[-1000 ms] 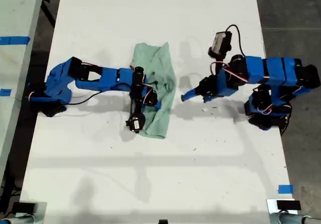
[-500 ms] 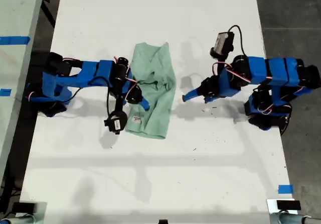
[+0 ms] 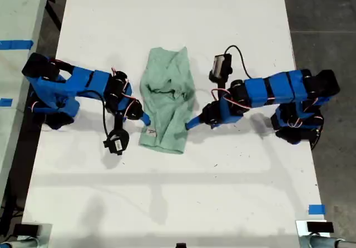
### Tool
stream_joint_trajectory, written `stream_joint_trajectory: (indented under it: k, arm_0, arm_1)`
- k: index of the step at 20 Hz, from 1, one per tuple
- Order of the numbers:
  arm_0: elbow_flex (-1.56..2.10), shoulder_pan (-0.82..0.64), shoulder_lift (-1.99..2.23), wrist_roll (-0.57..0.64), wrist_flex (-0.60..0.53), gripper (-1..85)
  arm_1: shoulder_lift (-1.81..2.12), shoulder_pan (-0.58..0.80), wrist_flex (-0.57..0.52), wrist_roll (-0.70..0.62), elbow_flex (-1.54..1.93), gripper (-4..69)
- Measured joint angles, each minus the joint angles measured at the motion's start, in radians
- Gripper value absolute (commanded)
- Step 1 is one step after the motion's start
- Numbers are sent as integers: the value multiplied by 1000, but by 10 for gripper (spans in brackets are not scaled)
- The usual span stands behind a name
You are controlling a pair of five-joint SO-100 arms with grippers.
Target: Fold tshirt
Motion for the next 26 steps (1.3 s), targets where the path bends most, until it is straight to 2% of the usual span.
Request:
stream_joint_trajectory:
  k: [11,15,17,19,20,21,22,26]
  arm_0:
    - [21,-35,-202,83,-195,291]
    - [-17,-57,-334,110,-261,233]
    - [-60,-58,-379,118,-307,204]
    - [-77,-58,-410,115,-345,133]
    - [-78,-58,-413,115,-362,79]
    - [-94,-58,-422,118,-385,22]
    - [-95,-58,-426,115,-399,1]
    - [-95,-51,-430,118,-449,1]
  arm_1:
    - [-583,-8,3,-41,-485,334]
    - [-732,-8,0,-46,-577,300]
    - [-793,-8,6,-49,-643,244]
    - [-830,-8,6,-49,-681,89]
    - [-836,-9,6,-46,-686,37]
    - [-842,-9,-5,-32,-693,17]
    - [-856,-9,-15,-37,-706,-10]
    - [-856,-23,-18,-34,-707,-21]
